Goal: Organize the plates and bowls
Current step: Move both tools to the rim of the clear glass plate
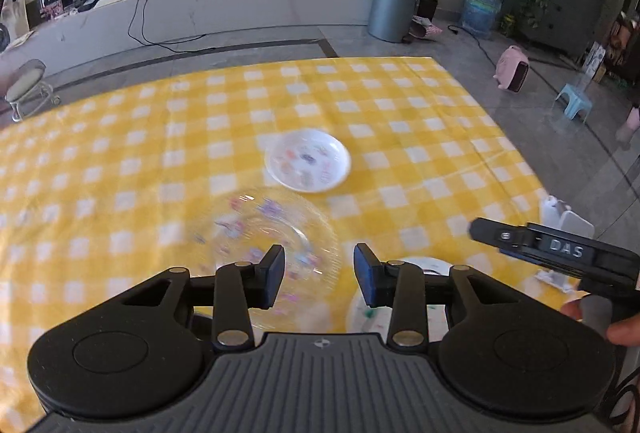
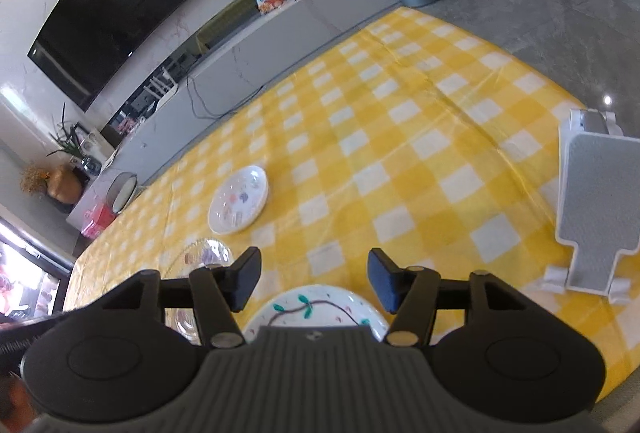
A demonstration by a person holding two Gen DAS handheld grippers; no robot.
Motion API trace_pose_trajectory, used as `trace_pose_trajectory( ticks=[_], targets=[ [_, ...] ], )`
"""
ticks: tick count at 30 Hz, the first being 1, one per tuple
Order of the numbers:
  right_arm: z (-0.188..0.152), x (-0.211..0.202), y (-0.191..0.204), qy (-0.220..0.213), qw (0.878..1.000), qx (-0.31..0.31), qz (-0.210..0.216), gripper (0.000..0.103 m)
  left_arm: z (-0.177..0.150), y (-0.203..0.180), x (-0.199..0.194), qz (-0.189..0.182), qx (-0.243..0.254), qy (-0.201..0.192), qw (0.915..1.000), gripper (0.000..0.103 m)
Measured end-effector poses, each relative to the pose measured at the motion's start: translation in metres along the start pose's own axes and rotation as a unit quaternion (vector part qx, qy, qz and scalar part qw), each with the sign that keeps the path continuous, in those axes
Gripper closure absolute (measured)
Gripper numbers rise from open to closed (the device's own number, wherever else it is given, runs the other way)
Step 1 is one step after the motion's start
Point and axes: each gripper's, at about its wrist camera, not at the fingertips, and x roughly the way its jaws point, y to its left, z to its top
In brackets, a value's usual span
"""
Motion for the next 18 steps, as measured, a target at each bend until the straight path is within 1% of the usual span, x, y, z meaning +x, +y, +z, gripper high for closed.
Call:
trace_pose_trajectory(
  ticks=[3, 6, 8, 12, 14, 16, 18],
  targets=[
    [0.001, 0.007, 0.007, -0.002, 1.0, 0.0, 0.001, 0.044, 0.009, 0.02, 0.002, -0.008, -0.004, 0.01, 0.9999, 0.056],
    [0.0, 0.016, 0.015, 0.005, 1.0, 0.002, 0.005, 0.044, 0.016, 0.036, 0.006, 0.005, 0.01, 0.007, 0.9999, 0.051],
    [0.0, 0.023, 0.022, 0.012, 1.0, -0.005, 0.006, 0.044, 0.02, 0.047, 0.009, 0.007, 0.008, 0.006, 0.9999, 0.05],
    [0.0, 0.036, 0.035, 0.03, 0.999, -0.013, 0.004, 0.045, 0.028, 0.067, 0.019, -0.006, 0.004, 0.019, 0.9998, 0.049],
    [0.0, 0.044, 0.04, 0.041, 0.999, -0.007, 0.01, 0.045, 0.03, 0.072, 0.026, -0.008, 0.01, 0.026, 0.9996, 0.048],
    [-0.001, 0.052, 0.046, 0.05, 0.999, -0.003, 0.019, 0.045, 0.032, 0.076, 0.034, -0.008, 0.019, 0.033, 0.9992, 0.045],
    [-0.002, 0.06, 0.052, 0.055, 0.998, 0.001, 0.02, 0.05, 0.031, 0.084, 0.041, -0.009, 0.023, 0.043, 0.9988, 0.045]
  ],
)
